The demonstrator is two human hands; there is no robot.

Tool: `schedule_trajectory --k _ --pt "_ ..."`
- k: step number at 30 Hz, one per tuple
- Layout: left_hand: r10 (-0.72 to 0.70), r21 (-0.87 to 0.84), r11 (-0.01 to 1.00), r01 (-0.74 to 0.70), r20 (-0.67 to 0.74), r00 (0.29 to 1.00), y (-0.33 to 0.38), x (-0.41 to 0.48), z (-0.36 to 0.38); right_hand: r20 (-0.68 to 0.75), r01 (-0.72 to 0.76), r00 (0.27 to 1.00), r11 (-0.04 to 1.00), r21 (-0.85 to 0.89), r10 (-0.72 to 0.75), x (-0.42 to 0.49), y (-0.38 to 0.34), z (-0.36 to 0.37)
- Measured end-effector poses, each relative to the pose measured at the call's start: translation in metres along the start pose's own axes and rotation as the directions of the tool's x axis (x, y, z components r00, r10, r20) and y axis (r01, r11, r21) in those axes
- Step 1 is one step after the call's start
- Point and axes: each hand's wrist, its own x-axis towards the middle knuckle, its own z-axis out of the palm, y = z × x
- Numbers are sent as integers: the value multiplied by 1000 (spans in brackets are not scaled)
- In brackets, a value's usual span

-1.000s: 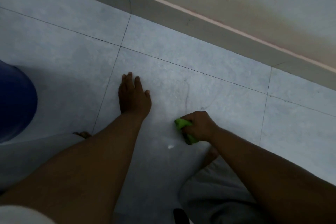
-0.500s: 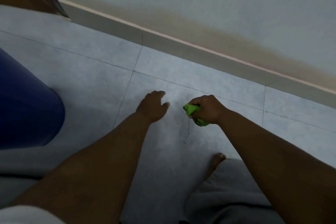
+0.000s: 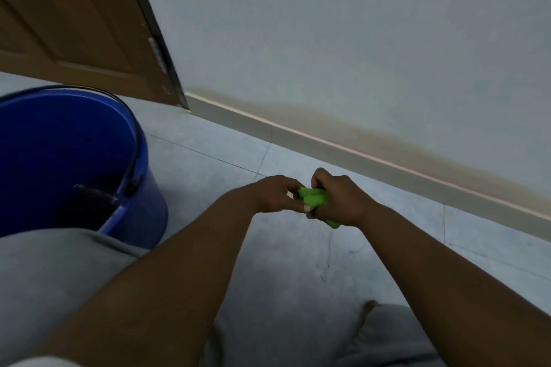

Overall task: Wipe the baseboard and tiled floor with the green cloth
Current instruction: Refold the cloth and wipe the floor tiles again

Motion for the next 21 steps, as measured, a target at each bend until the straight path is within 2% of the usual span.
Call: schedule_trajectory --k 4,8,12,16,19,21 --pt "-30 11 999 31 -29 999 2 -13 -7 -59 30 998 999 27 -28 -3 -11 -9" --pt "-69 -118 991 64 -36 997 -7 -11 -3 -47 -78 995 960 268 94 -6 -10 -14" --pt "-136 -289 950 116 -49 990 -13 -6 7 46 -190 979 819 541 196 -11 -2 -11" --pt "-224 -598 785 162 -31 974 -15 -3 16 173 -327 938 607 725 299 -15 4 -8" --pt "-237 -710 681 177 15 971 -17 0 24 238 -378 913 473 796 330 -15 11 -5" --pt "-257 -743 635 209 52 965 -22 5 33 244 -383 909 449 807 337 -14 20 1"
